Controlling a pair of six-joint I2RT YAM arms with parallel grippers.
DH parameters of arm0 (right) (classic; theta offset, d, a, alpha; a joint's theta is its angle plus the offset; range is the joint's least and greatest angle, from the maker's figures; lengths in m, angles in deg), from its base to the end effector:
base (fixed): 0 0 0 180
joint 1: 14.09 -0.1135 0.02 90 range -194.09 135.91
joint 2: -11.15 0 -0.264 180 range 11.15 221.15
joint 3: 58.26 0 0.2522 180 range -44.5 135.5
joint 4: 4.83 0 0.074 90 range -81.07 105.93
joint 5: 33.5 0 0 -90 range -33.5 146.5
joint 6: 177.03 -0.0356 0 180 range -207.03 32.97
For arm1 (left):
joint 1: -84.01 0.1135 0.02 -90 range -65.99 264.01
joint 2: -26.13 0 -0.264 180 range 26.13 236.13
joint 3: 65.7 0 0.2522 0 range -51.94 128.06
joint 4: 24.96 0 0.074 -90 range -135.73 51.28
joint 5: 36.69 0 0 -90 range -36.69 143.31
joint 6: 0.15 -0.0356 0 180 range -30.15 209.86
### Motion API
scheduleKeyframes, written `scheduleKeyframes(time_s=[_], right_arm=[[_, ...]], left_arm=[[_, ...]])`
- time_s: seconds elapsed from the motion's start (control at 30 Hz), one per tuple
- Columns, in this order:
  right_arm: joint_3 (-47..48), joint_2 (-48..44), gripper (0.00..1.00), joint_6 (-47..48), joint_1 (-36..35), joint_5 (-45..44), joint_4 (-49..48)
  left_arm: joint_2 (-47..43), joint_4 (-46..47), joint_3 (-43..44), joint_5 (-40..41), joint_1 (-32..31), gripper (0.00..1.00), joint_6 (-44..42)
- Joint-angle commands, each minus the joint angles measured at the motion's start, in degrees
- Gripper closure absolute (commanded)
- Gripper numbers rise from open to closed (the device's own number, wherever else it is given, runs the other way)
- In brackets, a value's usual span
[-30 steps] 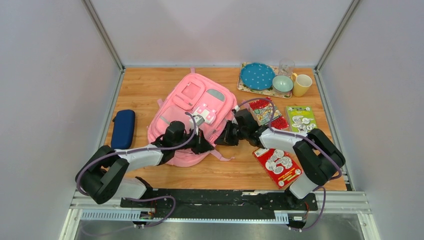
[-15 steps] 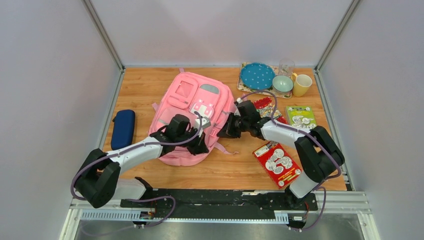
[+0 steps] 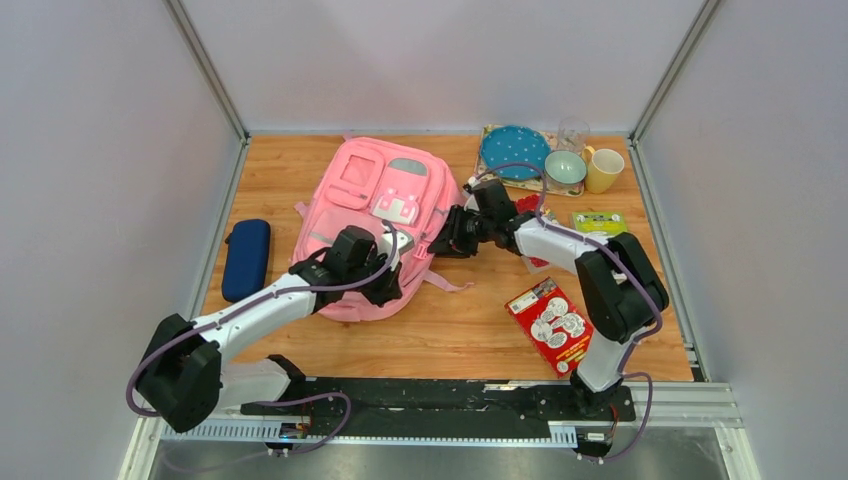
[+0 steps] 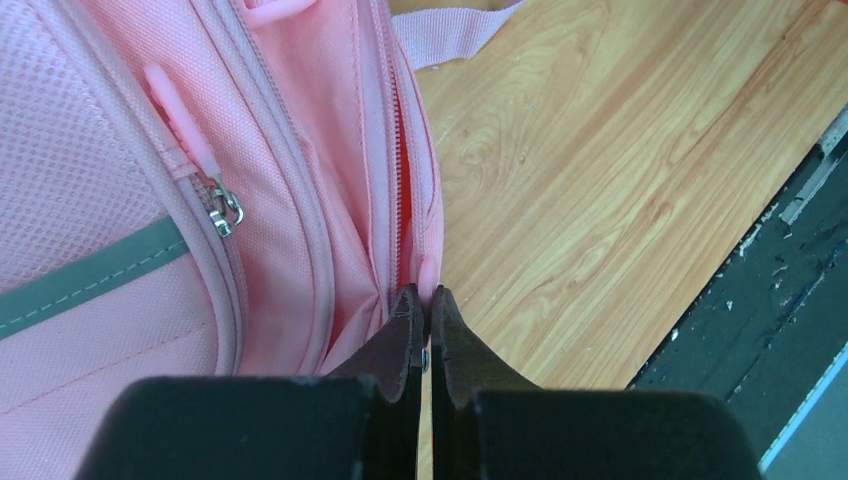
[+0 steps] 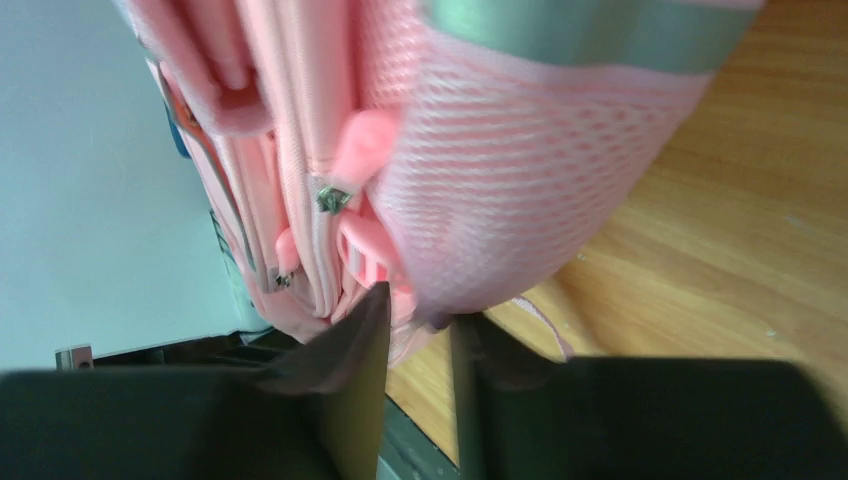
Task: Pack the student bag
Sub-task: Unzip the student bag at the center of the board.
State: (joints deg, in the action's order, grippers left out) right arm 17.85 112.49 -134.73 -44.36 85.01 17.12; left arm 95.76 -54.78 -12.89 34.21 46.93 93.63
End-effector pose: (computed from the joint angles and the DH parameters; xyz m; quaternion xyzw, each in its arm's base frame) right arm 0.3124 0.2020 0.1876 0.0479 0.9055 0.4008 0.1308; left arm 0.1872 -0.1561 0.2098 0.3213 0.8604 -0.2716 0.2876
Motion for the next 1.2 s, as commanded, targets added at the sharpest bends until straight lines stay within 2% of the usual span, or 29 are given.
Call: scheduleKeyframes(time_s=[0.0, 0.03, 0.1, 0.27, 0.37, 0.47, 0.7, 0.83, 1.03, 1.17], right_arm=[[1.0, -4.7, 0.52, 2.6, 3.1, -1.8, -3.5], [-0.8, -6.2, 0.32, 2.6, 3.3, -2.2, -2.8], [-5.6, -11.2, 0.20, 2.5, 3.3, -4.1, -0.1], [-13.7, -18.4, 0.18, -2.8, 0.2, -1.4, -1.5], [-15.1, -18.9, 0.24, -8.5, -3.5, 0.2, -4.7], [-15.5, -17.8, 0.28, -14.3, -5.7, 1.2, -12.0], [-13.7, -11.3, 0.46, -20.1, -7.4, 0.3, -20.0], [-12.7, -8.6, 0.52, -20.2, -8.8, 0.1, -19.0], [-12.3, -9.3, 0.52, -18.7, -10.7, -3.4, -13.6], [-12.8, -7.8, 0.56, -20.1, -11.3, -2.9, -15.1]], left_arm=[[-2.6, -6.1, -1.3, -1.6, -0.4, 1.00, 3.0], [-2.6, -4.2, -1.0, -1.5, -0.4, 1.00, 4.0], [-2.5, -2.8, 0.0, -1.3, -0.4, 1.00, 4.6], [-3.4, 1.5, 2.2, -4.4, -0.4, 1.00, 5.7], [-3.4, 1.8, 3.8, -7.4, -0.5, 1.00, 5.0], [-3.5, 1.4, 4.7, -9.2, -0.9, 1.00, 3.7], [-4.1, 1.7, 4.4, -9.6, -1.8, 1.00, 3.5], [-4.8, 3.7, 3.6, -9.6, -1.9, 1.00, 4.3], [-5.4, 4.5, 3.7, -9.0, -1.9, 1.00, 4.1], [-5.6, 5.1, 3.8, -9.6, -2.0, 1.00, 4.1]])
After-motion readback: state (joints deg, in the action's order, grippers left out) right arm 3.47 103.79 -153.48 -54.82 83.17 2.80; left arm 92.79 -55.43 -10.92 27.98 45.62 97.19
